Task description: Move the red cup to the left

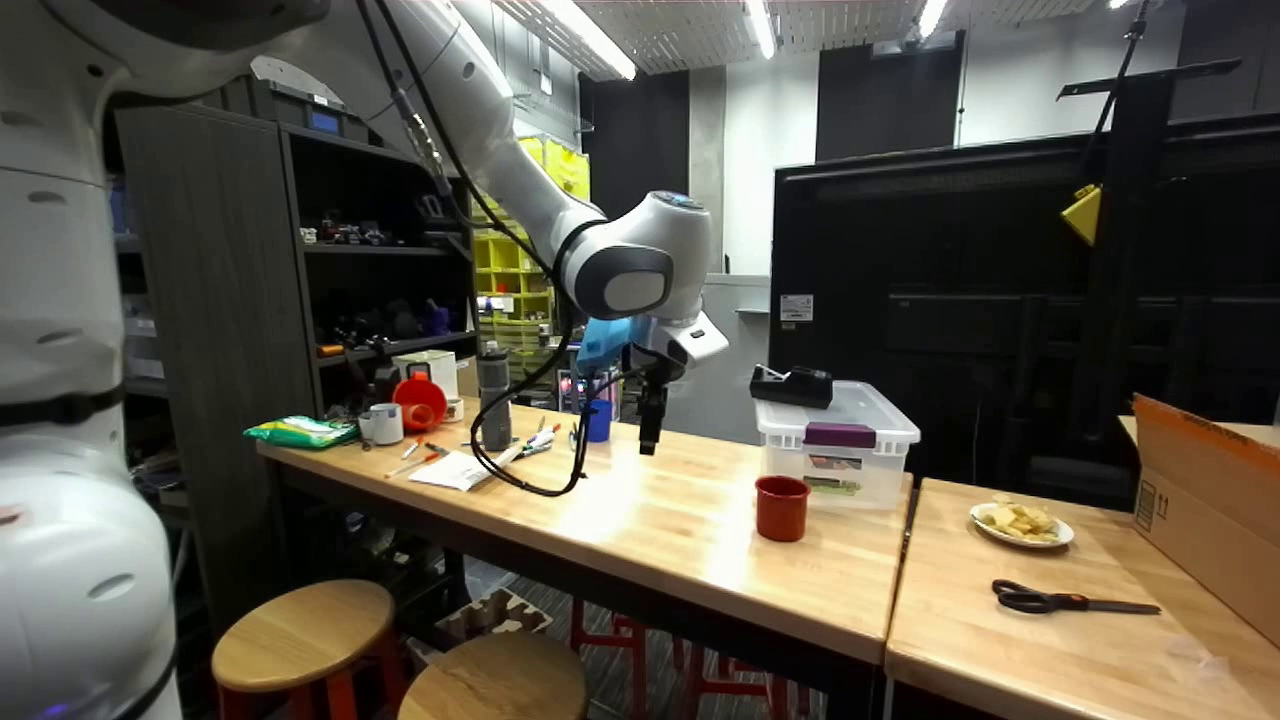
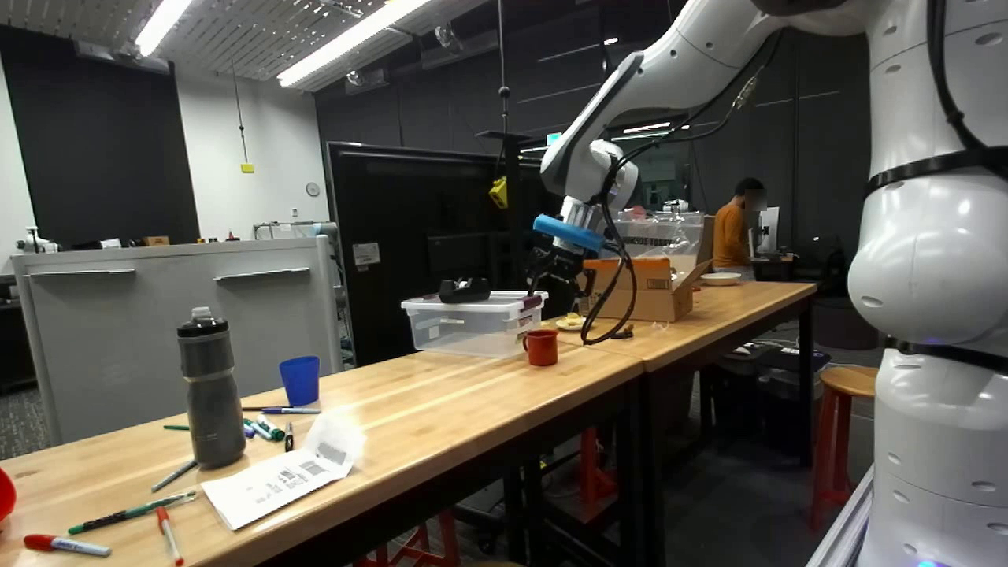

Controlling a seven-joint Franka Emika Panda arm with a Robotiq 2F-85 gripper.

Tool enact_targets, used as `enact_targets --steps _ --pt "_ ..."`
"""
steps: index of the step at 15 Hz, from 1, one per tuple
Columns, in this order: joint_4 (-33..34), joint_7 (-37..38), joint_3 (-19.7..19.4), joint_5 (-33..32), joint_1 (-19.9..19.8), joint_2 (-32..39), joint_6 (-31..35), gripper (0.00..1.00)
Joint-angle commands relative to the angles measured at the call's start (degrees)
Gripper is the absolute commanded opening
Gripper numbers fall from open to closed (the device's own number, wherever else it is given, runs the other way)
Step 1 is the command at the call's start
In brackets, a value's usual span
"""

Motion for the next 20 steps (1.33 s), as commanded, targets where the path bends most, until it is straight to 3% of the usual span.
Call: enact_targets --steps 1,2,3,20 --pt "1.26 -1.84 -0.48 6.87 0.18 -0.95 -6.23 1.0" --pt "1.27 -5.14 -0.38 7.97 0.27 -1.34 -7.85 1.0" --pt "0.96 -1.92 -0.63 5.14 0.46 -0.08 -4.61 1.0" --pt "1.13 -2.47 -0.72 6.32 0.44 0.4 -3.51 1.0"
